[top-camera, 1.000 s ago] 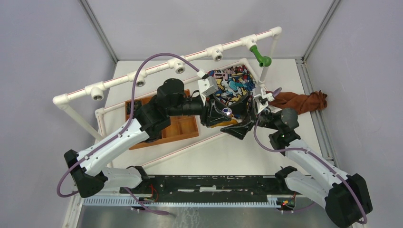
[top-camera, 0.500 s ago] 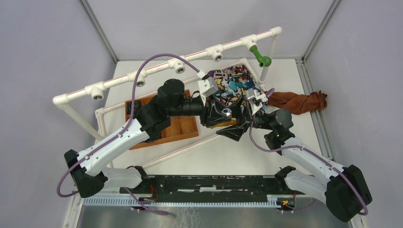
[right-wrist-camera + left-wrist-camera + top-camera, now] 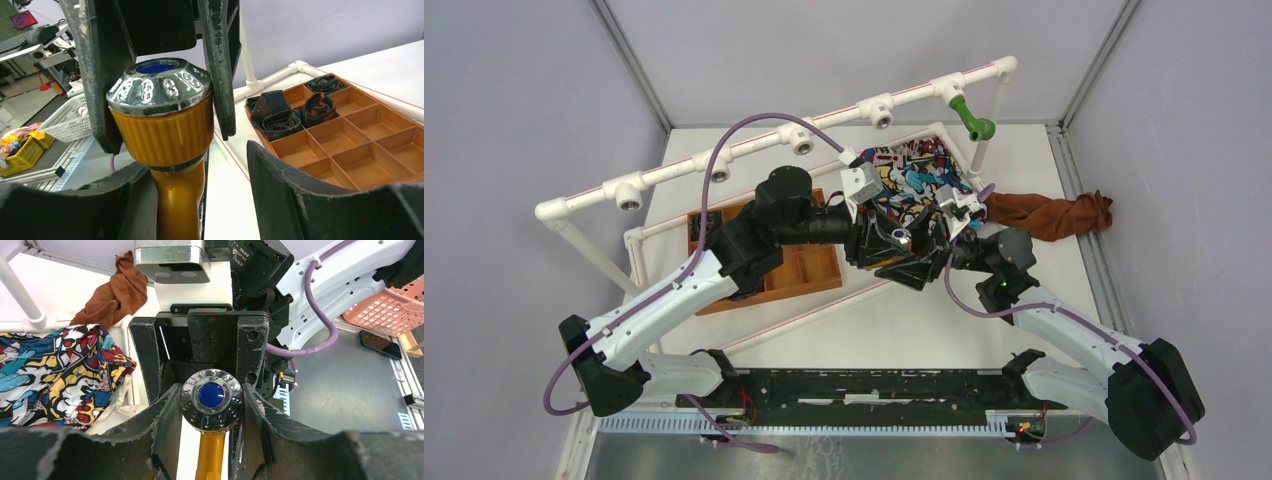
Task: Install the water faucets
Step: Adjust the water faucet.
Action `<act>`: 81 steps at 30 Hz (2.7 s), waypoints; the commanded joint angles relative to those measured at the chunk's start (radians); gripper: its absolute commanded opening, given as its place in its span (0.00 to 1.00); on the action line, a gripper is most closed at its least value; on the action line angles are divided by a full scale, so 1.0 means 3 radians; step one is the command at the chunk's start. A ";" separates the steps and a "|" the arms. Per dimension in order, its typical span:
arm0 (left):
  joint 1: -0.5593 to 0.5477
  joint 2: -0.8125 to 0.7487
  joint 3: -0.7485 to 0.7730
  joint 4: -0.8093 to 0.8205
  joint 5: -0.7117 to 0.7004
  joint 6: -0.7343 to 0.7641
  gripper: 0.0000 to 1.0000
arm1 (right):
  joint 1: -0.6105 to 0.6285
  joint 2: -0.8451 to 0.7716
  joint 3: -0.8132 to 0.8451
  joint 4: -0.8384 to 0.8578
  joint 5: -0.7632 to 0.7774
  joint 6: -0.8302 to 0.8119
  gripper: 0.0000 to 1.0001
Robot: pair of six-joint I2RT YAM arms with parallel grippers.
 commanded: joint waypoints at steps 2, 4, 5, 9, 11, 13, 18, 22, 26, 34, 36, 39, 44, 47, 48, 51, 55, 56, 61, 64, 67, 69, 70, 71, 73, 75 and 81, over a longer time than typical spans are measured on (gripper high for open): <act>-0.0009 -0.0016 0.0056 0.0141 0.0027 0.0129 0.02 | 0.0052 0.0006 0.0189 0.0190 -0.0041 0.0052 0.64; -0.0009 -0.0017 0.0053 0.0141 0.0021 0.0132 0.02 | 0.0063 0.0007 0.0204 0.0195 -0.0059 0.0050 0.66; -0.0009 -0.0018 0.0053 0.0135 0.0015 0.0136 0.02 | 0.0066 0.0007 0.0207 0.0197 -0.0064 0.0056 0.68; -0.0008 -0.0030 0.0053 0.0127 -0.0004 0.0145 0.02 | 0.0088 -0.0011 0.0216 0.0210 -0.0077 0.0061 0.69; -0.0007 -0.0039 0.0050 0.0126 -0.0007 0.0145 0.02 | 0.0087 -0.0014 0.0212 0.0205 -0.0072 0.0064 0.65; -0.0008 -0.0044 0.0047 0.0109 -0.0020 0.0161 0.02 | 0.0088 -0.0008 0.0205 0.0210 -0.0067 0.0074 0.56; -0.0006 -0.0067 0.0037 0.0099 -0.0044 0.0180 0.02 | 0.0093 -0.0002 0.0194 0.0254 -0.0064 0.0119 0.30; -0.0005 -0.0073 0.0037 0.0093 -0.0050 0.0185 0.02 | 0.0096 0.0000 0.0185 0.0295 -0.0067 0.0149 0.23; -0.0011 -0.0079 0.0037 0.0065 -0.0039 0.0213 0.02 | 0.0093 0.0014 0.0174 0.0363 -0.0084 0.0207 0.42; -0.0006 -0.0113 0.0040 -0.0007 -0.0041 0.0273 0.02 | 0.0095 0.0021 0.0163 0.0453 -0.0115 0.0283 0.60; -0.0012 -0.0115 0.0040 -0.0006 -0.0042 0.0272 0.02 | 0.0096 0.0023 0.0163 0.0466 -0.0113 0.0290 0.60; -0.0009 -0.0107 0.0048 0.0001 -0.0030 0.0272 0.02 | 0.0097 0.0032 0.0153 0.0514 -0.0111 0.0331 0.53; -0.0008 -0.0098 0.0058 0.0006 -0.0002 0.0262 0.02 | 0.0095 0.0070 0.0148 0.0550 -0.0117 0.0372 0.42; -0.0009 -0.0100 0.0058 0.0011 0.0002 0.0257 0.02 | 0.0093 0.0098 0.0143 0.0549 -0.0118 0.0376 0.45; -0.0009 -0.0105 0.0058 0.0011 0.0008 0.0257 0.02 | 0.0095 0.0106 0.0143 0.0552 -0.0118 0.0382 0.47; -0.0010 -0.0113 0.0058 0.0005 0.0009 0.0262 0.02 | 0.0103 0.0127 0.0142 0.0558 -0.0127 0.0395 0.49; -0.0007 -0.0113 0.0060 -0.0004 0.0009 0.0267 0.02 | 0.0108 0.0143 0.0145 0.0558 -0.0141 0.0393 0.56; -0.0009 -0.0113 0.0062 -0.0004 0.0009 0.0267 0.02 | 0.0112 0.0145 0.0147 0.0553 -0.0138 0.0395 0.56; -0.0005 -0.0113 0.0059 0.0004 0.0019 0.0269 0.02 | 0.0117 0.0155 0.0148 0.0553 -0.0138 0.0393 0.44; -0.0008 -0.0113 0.0058 -0.0002 0.0021 0.0272 0.02 | 0.0118 0.0154 0.0148 0.0553 -0.0129 0.0387 0.25; -0.0005 -0.0111 0.0060 -0.0004 0.0027 0.0272 0.02 | 0.0118 0.0150 0.0140 0.0570 -0.0110 0.0390 0.10; -0.0007 -0.0111 0.0058 0.0000 0.0032 0.0272 0.02 | 0.0121 0.0140 0.0133 0.0573 -0.0085 0.0379 0.01; -0.0010 -0.0109 0.0058 -0.0003 0.0034 0.0272 0.02 | 0.0117 0.0132 0.0124 0.0565 -0.0066 0.0367 0.00; -0.0008 -0.0105 0.0058 -0.0004 0.0035 0.0272 0.02 | 0.0120 0.0122 0.0114 0.0554 -0.0044 0.0353 0.00; -0.0008 -0.0093 0.0079 -0.0016 0.0032 0.0272 0.02 | 0.0121 0.0092 0.0084 0.0578 -0.0006 0.0322 0.00; -0.0012 -0.0074 0.0128 -0.0050 -0.0034 0.0264 0.24 | 0.0122 0.0044 0.0057 0.0542 0.0063 0.0254 0.00; -0.0010 -0.0023 0.0501 -0.0290 -0.0537 0.0267 0.95 | 0.0122 -0.0389 0.0400 -0.1282 0.0947 -0.1097 0.00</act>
